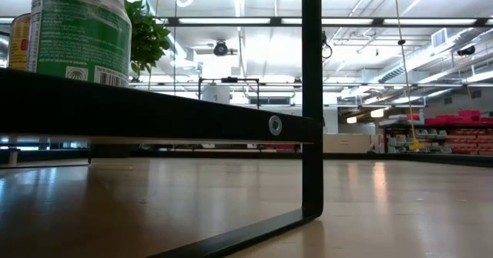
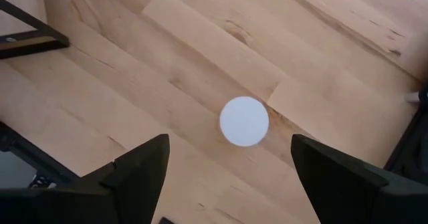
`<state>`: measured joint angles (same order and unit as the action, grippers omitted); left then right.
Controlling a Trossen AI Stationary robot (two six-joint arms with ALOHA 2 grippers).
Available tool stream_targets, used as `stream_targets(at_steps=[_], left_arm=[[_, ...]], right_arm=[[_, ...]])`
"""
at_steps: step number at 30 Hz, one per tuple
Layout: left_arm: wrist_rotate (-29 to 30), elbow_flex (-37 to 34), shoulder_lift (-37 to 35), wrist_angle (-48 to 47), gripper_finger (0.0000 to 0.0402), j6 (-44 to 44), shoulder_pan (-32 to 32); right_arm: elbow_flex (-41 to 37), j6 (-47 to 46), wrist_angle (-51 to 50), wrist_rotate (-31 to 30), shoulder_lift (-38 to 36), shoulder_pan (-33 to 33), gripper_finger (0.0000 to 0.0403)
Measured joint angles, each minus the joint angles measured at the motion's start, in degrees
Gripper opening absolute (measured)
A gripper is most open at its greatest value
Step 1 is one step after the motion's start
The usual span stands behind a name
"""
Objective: Pick and place medicine bottles onto shelf by color
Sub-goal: Move the orange pill bottle to the middle of the table
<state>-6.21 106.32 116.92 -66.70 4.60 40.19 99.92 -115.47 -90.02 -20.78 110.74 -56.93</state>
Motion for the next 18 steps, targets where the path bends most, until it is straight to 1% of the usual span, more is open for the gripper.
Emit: stream_targets(at_steps=[11, 14, 18], left_arm=[[-0.11, 0.03, -0.27, -1.26, 0.0282, 1.09, 1.24], [1.21, 0.83, -0.97, -4.34, 0.0282, 1.24, 1.10], [3.87, 4.24, -1.20, -9.60, 0.0282, 1.23, 0.29]], right_arm=[[0.00, 1.47, 0.00, -0.17, 0.00, 0.00, 0.0321], [0.00, 1.47, 0.00, -0.19, 0.00, 0.00, 0.0321], [-0.52, -0.41, 0.09, -0.05, 0.00, 0.00, 0.0321]])
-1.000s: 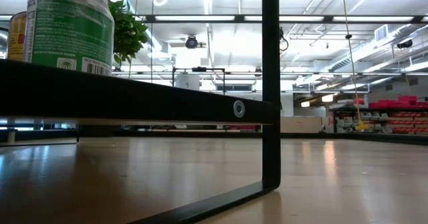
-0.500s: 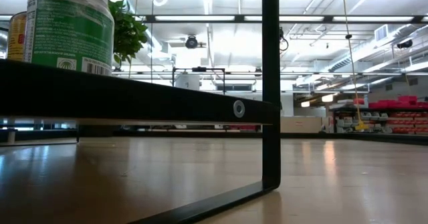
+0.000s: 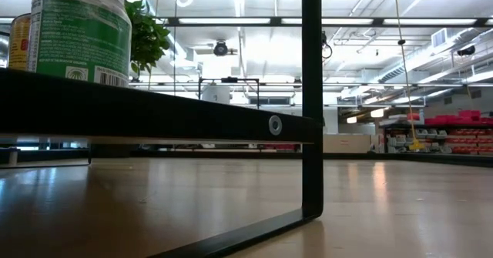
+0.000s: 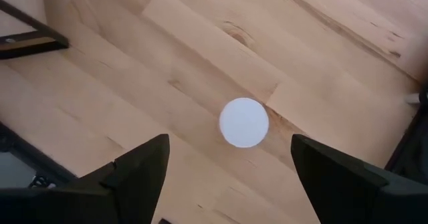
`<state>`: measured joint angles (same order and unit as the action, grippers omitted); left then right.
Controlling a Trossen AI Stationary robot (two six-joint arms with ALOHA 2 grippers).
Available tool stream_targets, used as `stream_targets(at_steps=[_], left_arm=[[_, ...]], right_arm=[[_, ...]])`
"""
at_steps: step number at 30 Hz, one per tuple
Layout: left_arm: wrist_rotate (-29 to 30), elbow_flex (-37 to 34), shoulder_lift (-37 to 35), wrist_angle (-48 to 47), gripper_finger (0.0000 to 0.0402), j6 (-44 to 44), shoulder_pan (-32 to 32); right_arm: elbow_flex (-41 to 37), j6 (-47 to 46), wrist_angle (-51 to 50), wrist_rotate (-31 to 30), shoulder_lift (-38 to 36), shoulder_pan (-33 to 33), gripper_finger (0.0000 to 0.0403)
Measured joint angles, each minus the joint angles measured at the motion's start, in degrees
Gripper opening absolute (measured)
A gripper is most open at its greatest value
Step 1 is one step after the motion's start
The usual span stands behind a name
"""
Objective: Pick and place medicine bottles onto shelf by color
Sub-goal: Move the orange pill bottle to the middle of the table
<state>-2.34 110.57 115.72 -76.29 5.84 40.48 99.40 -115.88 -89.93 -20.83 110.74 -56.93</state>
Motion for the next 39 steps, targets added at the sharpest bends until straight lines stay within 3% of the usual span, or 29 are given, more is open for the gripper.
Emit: stream_targets(at_steps=[8, 13, 18, 25, 32, 36, 39], left_arm=[[4.79, 8.27, -0.24, -3.86, 0.0282, 2.43, -1.96], [8.18, 15.71, -0.26, -4.53, 0.0282, 5.58, -3.81], [9.90, 24.56, -0.37, -3.97, 0.0281, 5.75, -6.18], [9.91, 22.90, -6.16, -0.41, 0.0281, 3.47, -9.40], [9.81, 22.91, -8.90, -0.39, 0.0281, -2.79, -11.82], [9.69, 22.86, -9.22, -0.65, 0.0281, -6.30, -12.80], [9.59, 22.86, -9.27, -0.86, 0.0281, -8.82, -13.43]], right_arm=[[-8.11, -5.89, 1.26, 8.28, 0.04, -0.37, 0.0321], [-8.94, -7.32, 2.14, 7.85, 0.04, 0.49, 0.0321], [-8.94, -6.43, 9.32, 8.47, 0.04, 2.72, 0.0321], [-8.94, -2.57, 14.97, 10.69, 0.04, 6.32, 0.0321], [-9.02, 1.10, 12.70, 14.01, -2.33, 7.82, 0.0321], [-13.29, 1.71, 13.49, 14.79, -5.74, 7.95, 0.0321], [-19.91, 1.35, 20.10, 16.19, -9.44, 7.67, 0.0321]])
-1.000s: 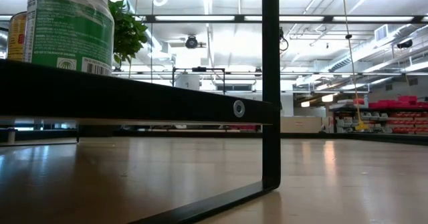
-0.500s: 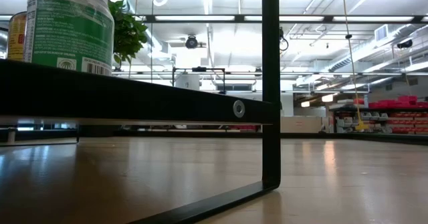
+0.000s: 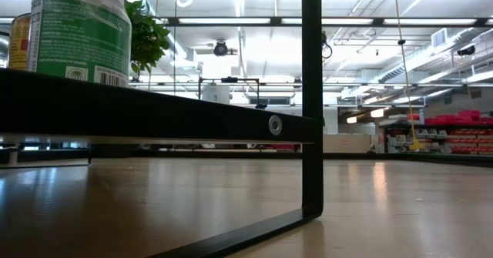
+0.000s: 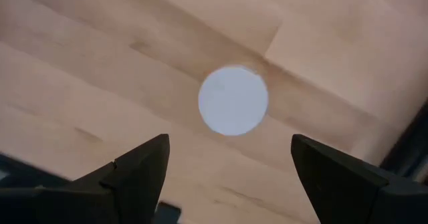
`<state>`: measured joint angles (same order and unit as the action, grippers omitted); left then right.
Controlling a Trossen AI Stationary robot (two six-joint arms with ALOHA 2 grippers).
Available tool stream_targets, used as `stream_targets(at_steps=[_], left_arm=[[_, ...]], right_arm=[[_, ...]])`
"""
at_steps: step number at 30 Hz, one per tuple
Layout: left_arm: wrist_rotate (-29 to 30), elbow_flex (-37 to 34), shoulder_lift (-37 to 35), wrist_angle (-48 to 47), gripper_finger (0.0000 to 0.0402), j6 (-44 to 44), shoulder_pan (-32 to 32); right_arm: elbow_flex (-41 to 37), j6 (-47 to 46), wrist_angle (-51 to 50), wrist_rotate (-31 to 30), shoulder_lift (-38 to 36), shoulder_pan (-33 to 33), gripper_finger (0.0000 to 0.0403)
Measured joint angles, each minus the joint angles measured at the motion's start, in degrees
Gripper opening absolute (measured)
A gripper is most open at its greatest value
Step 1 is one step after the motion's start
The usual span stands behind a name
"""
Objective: Pick and place medicine bottles onto shelf by color
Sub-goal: Move the orange pill bottle to the middle of the table
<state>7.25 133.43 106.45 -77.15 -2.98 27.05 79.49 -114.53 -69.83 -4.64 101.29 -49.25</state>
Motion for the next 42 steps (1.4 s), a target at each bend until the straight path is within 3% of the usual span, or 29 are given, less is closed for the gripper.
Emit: stream_targets(at_steps=[4, 8, 20, 27, 36, 42], left_arm=[[0.02, 0.00, 0.00, -1.45, 0.0281, -2.45, -1.03], [0.02, 0.00, 0.00, -2.85, 0.0281, -2.71, -2.37], [0.02, 0.00, 0.00, -4.21, 0.0281, -2.78, -5.44], [0.00, -0.02, 0.00, -4.21, 0.0281, -2.67, -5.68], [0.02, -0.04, 0.00, -6.30, 0.0281, -2.65, -5.72], [0.02, -0.04, 0.00, -6.26, 0.0281, -2.65, -5.74]], right_arm=[[-8.39, -3.49, 9.17, 0.80, -4.85, -0.01, 0.0321], [-11.86, -5.08, 9.34, 0.97, -7.43, 0.77, 0.0321], [-13.36, 1.18, 12.64, 3.04, -5.04, 4.79, 0.0321], [-19.51, 1.19, 23.67, 7.29, -4.94, 4.87, 0.0321], [-19.83, 1.19, 23.50, 6.13, -4.94, 5.03, 0.0320], [-19.29, 2.29, 23.45, 6.21, -4.94, 5.27, 0.0285]])
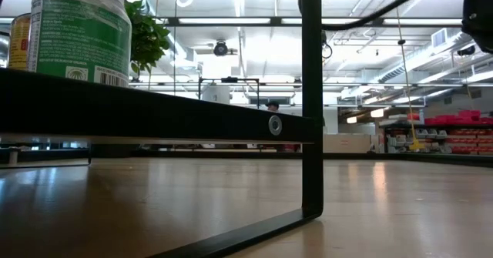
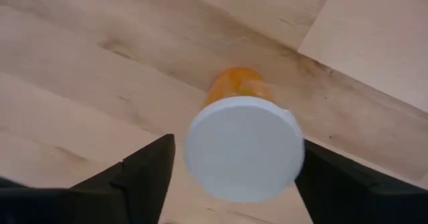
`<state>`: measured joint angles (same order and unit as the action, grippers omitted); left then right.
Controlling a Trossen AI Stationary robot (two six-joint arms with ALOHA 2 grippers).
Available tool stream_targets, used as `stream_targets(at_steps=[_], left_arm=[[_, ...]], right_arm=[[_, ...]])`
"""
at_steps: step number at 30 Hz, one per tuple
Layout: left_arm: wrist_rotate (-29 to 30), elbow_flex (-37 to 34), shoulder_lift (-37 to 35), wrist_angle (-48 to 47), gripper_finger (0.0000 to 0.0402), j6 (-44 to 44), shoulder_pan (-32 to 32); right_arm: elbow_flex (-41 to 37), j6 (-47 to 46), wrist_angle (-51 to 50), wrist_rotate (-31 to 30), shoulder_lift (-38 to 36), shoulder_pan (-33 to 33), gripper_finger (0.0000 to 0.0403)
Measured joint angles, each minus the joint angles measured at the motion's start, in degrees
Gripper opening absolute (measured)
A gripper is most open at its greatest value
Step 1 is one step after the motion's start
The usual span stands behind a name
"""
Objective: Pick and place medicine bottles onto shelf by color
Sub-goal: Move the orange pill bottle to the middle of the table
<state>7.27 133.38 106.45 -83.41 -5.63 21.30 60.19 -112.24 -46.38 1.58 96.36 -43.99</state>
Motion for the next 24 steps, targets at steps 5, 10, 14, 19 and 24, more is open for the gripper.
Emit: stream_targets(at_steps=[5, 10, 14, 19, 24], left_arm=[[0.00, 0.00, 0.00, -0.01, 0.0281, 0.00, -0.79], [0.00, 0.00, 0.00, -1.56, 0.0281, 0.38, -1.67], [0.00, 0.00, 0.00, -4.10, 0.0281, 0.43, -1.66], [0.00, 0.00, 0.00, -5.45, 0.0281, 0.47, -1.58], [0.00, 0.00, 0.00, -6.71, 0.0281, 0.44, -1.60]], right_arm=[[0.62, 1.46, 0.06, 0.13, 0.00, -0.02, 0.0234], [0.65, 1.48, 0.06, 0.21, 0.00, -0.01, 0.0201], [0.65, 1.54, 0.06, 0.26, 0.00, 0.65, 0.0206], [1.31, 6.79, 0.06, 0.39, 0.00, 5.31, 0.0210], [2.75, 17.94, 0.12, 0.31, 0.00, 13.80, 0.0204]])
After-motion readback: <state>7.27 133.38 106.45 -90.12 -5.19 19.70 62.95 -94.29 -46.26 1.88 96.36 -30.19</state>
